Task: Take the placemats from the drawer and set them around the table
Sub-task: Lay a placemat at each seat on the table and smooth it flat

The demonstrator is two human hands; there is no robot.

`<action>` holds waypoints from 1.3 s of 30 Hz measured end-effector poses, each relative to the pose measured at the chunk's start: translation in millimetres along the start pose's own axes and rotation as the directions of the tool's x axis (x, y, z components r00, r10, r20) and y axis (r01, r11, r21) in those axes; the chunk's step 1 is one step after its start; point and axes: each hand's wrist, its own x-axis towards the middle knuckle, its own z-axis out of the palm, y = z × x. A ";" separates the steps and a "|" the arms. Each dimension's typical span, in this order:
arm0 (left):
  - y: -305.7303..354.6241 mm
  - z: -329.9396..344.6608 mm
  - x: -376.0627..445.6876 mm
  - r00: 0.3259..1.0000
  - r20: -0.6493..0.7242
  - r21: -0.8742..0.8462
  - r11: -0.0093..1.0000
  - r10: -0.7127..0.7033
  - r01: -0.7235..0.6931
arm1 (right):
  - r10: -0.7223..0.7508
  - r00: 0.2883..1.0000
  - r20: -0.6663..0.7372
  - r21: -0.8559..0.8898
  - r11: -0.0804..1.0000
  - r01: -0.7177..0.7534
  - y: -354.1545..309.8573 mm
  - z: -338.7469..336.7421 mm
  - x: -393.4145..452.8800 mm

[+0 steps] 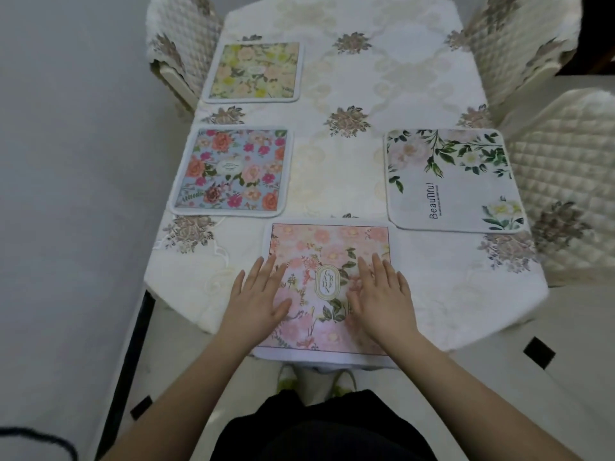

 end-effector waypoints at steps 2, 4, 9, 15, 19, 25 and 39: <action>-1.6 2.5 -6.2 1.000 -0.001 -0.036 0.999 -0.018 0.018 | -0.007 0.999 -0.032 0.013 1.000 0.008 -2.0 1.7 -4.1; -5.0 6.1 -10.1 1.000 0.001 -0.065 0.998 -0.019 0.019 | -0.015 0.998 -0.054 0.031 0.999 0.017 -3.8 3.4 -7.1; -14.8 17.0 -7.7 1.000 -0.002 -0.083 0.996 0.020 -0.020 | 0.042 0.995 -0.086 0.052 0.998 -0.038 4.0 9.8 -13.1; -17.2 25.4 -4.6 0.999 0.027 -0.140 0.990 0.021 -0.017 | 0.029 0.994 -0.101 -0.041 0.999 -0.033 19.8 19.7 -17.2; -14.7 29.2 -5.4 0.991 0.121 -0.282 0.955 -0.057 0.089 | 0.123 0.991 -0.056 -0.080 0.989 -0.127 29.8 26.9 -20.2; -8.4 29.5 -6.1 0.984 0.153 -0.411 0.899 -0.094 0.150 | 0.184 0.983 0.006 0.009 0.983 -0.184 33.1 32.6 -19.6; 3.8 -6.2 -3.5 0.980 0.074 -0.685 0.705 -0.182 0.183 | 0.319 0.946 -0.050 0.349 0.894 -0.283 27.8 -2.0 -8.3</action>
